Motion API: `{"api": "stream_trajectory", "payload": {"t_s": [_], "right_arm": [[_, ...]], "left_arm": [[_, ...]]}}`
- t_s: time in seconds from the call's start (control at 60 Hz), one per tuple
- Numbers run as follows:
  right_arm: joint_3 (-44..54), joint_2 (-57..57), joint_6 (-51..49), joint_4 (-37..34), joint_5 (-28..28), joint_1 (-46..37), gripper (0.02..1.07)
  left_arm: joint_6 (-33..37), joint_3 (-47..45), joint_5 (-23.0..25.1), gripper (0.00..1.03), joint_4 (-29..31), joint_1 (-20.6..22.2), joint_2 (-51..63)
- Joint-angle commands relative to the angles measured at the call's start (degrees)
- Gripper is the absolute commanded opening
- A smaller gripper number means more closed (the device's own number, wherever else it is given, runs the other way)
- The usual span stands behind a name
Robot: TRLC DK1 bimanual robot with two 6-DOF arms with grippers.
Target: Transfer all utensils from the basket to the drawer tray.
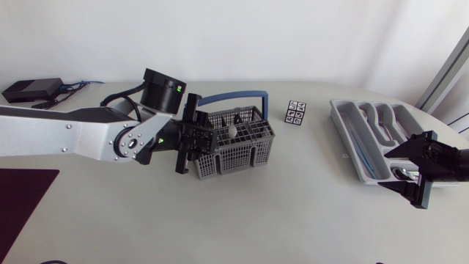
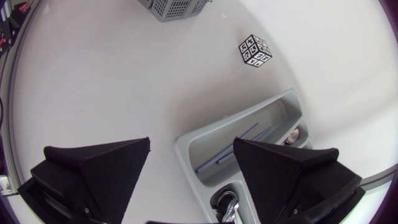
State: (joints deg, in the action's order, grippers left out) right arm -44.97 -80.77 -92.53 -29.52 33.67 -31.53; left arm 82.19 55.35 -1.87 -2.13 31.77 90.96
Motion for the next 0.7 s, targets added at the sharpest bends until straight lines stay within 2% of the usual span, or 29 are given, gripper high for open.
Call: {"api": "stream_trajectory", "payload": {"t_s": [0.0,0.233,0.45,0.55,0.683], "right_arm": [[1.29,-0.88,0.95,0.51,0.61,0.5,0.99],[2.96,-1.58,0.69,2.62,0.52,0.77,0.99],[3.22,-1.41,0.6,2.71,0.52,0.68,0.99],[3.66,-1.32,0.51,2.71,0.52,0.77,0.99],[4.63,-1.32,0.51,3.15,0.43,1.21,0.99]], "left_arm": [[2.45,1.34,-0.42,0.36,-1.03,0.05,1.5],[3.41,2.13,-0.42,0.23,-1.03,0.66,1.94],[5.96,3.01,-0.5,0.07,-0.77,0.93,2.73],[7.02,3.62,-0.59,0.03,0.11,1.1,2.82],[7.81,5.56,-0.59,0.03,2.57,1.1,2.47]]}}
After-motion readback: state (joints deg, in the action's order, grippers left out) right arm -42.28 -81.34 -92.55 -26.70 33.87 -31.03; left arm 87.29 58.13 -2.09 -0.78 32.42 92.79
